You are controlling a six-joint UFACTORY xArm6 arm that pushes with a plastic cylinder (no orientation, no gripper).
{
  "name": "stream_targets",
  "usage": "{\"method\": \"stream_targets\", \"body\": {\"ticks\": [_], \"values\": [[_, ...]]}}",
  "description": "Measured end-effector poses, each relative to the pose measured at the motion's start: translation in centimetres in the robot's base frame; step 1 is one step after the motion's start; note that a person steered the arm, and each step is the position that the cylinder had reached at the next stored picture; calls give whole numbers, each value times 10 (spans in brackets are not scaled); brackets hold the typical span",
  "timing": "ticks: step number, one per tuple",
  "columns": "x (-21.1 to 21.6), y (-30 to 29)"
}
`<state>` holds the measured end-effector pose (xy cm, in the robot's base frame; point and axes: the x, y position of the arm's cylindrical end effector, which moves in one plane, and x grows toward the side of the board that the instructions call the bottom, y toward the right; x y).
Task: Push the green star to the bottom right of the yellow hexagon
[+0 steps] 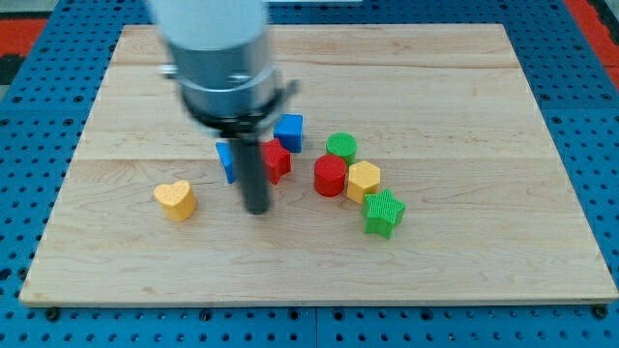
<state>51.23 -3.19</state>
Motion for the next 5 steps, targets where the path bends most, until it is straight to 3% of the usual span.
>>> {"method": "stream_targets", "body": {"ticks": [2,5], "values": [[-12,75],[-19,78]]}}
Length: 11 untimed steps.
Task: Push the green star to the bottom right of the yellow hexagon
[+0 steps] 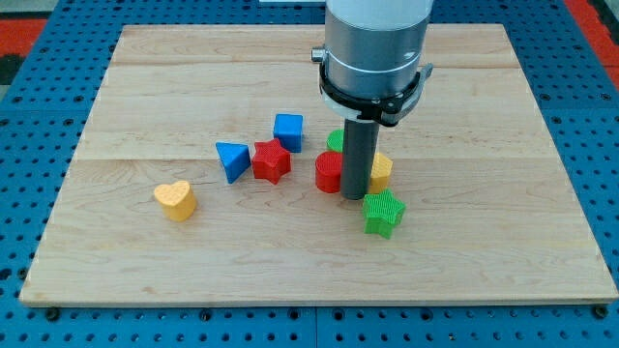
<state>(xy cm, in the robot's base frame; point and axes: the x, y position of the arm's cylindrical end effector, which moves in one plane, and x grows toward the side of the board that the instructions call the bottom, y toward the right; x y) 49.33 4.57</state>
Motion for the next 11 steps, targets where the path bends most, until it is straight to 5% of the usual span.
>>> {"method": "stream_targets", "body": {"ticks": [5,7,11], "values": [[84,32],[82,87],[59,61]]}}
